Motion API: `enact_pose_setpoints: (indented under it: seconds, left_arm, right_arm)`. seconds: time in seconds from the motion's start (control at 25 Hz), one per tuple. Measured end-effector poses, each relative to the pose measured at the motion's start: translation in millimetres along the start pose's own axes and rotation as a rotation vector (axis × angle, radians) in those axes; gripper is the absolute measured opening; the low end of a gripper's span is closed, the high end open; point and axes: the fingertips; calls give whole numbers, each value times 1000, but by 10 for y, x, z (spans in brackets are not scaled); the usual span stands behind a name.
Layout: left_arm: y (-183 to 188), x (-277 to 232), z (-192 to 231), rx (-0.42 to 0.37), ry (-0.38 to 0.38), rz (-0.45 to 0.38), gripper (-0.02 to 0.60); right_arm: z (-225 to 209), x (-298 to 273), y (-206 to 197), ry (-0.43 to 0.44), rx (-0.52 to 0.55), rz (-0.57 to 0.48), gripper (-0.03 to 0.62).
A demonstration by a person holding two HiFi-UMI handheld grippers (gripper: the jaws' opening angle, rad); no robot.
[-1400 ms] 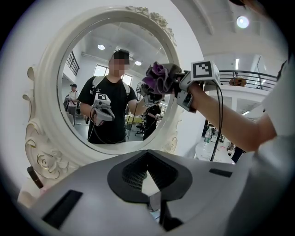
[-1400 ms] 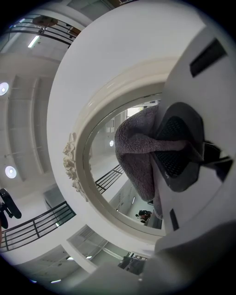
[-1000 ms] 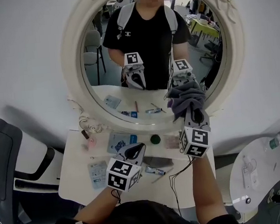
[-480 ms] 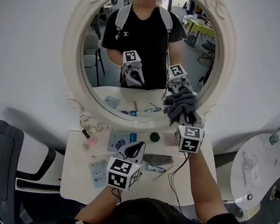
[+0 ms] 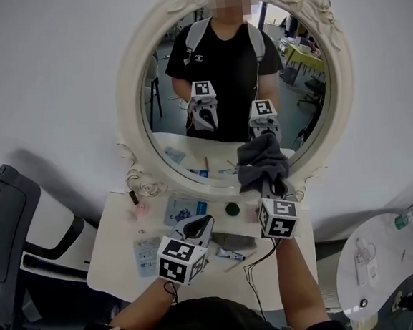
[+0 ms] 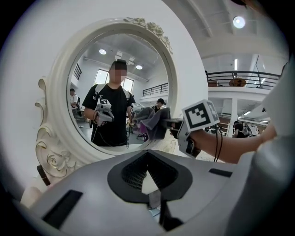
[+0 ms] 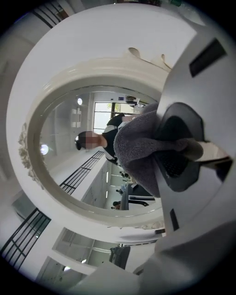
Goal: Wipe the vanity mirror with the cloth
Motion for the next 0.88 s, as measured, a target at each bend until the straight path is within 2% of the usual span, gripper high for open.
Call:
enact_pose_setpoints:
  seconds: [0.12, 0.4, 0.52, 0.64, 0.88]
  left_arm:
    - [-9, 34, 13, 7, 4, -6, -2]
    - [6, 61, 8, 9, -3, -16, -2]
    - [24, 81, 4, 9, -8, -22, -2]
    - [30, 98, 4, 13, -11, -28, -2]
    - [46, 139, 86, 18, -3, -39, -2]
  right_arm:
    - [44, 72, 639, 20, 8, -137, 41]
    - [52, 244, 2447, 56, 53, -432, 41]
    - [56, 185, 3021, 52, 59, -470, 41]
    - [76, 78, 3429, 87, 15, -480, 41]
    - [157, -144, 3900, 80, 59, -473, 41]
Point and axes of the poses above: the fingertips, and each gripper's own axes: x backward along the fingers, z to its left, y out of its top, and after that the axes turned 7 degrees about -z, right-handed
